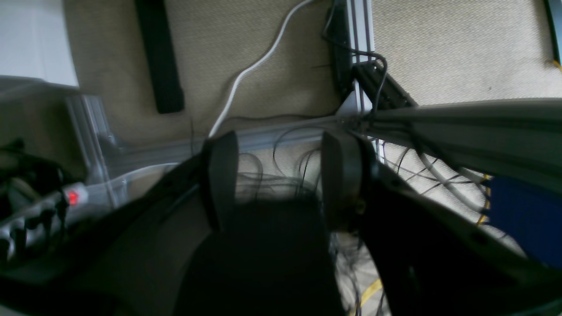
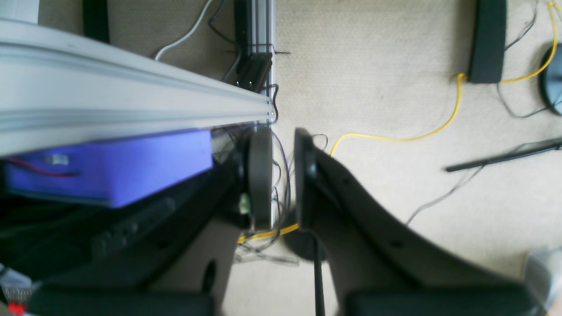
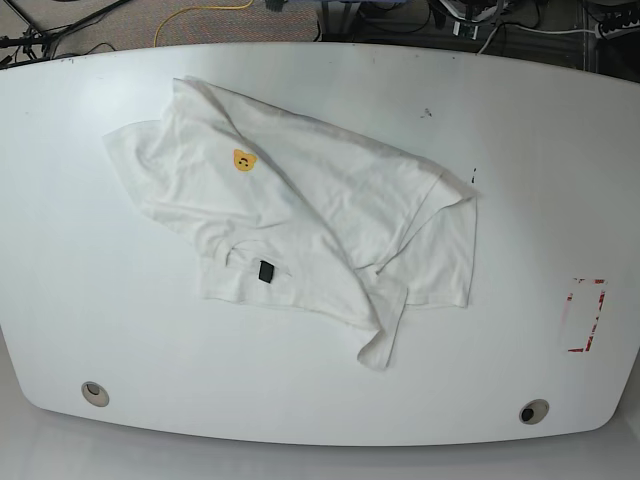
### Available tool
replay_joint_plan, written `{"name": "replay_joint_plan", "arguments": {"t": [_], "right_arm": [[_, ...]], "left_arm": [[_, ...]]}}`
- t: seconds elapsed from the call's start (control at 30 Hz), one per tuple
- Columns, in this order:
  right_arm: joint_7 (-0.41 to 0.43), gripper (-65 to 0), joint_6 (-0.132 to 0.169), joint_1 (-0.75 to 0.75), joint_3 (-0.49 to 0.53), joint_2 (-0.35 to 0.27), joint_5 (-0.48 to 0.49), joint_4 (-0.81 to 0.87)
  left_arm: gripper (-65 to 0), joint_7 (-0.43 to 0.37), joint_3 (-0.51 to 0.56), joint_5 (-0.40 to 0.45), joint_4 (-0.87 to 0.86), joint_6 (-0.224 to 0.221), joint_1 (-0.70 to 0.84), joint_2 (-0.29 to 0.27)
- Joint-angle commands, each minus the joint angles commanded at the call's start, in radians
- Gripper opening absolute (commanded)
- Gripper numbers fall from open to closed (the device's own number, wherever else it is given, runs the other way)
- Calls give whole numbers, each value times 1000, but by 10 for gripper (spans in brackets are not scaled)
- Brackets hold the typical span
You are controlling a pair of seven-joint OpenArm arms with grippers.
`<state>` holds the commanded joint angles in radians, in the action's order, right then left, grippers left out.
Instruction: Fold the T-shirt properly
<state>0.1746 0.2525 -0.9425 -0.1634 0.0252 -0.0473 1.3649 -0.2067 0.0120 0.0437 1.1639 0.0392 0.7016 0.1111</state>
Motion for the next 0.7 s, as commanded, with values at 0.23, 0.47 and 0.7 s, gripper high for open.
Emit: {"name": "replay_joint_plan", "arguments": {"t": [0.23, 0.47, 0.7], "right_arm": [[-1, -569, 1, -53, -1, 7, -3, 80], [-4, -569, 2, -98, 0, 11, 0, 141], [-6, -568, 2, -148, -2, 13, 1, 200]], "left_arm": [[-378, 5, -5, -9, 136, 0, 70, -8], [-378, 9, -8, -13, 227, 1, 130, -20], [-377, 13, -22, -13, 288, 2, 178, -34]]}}
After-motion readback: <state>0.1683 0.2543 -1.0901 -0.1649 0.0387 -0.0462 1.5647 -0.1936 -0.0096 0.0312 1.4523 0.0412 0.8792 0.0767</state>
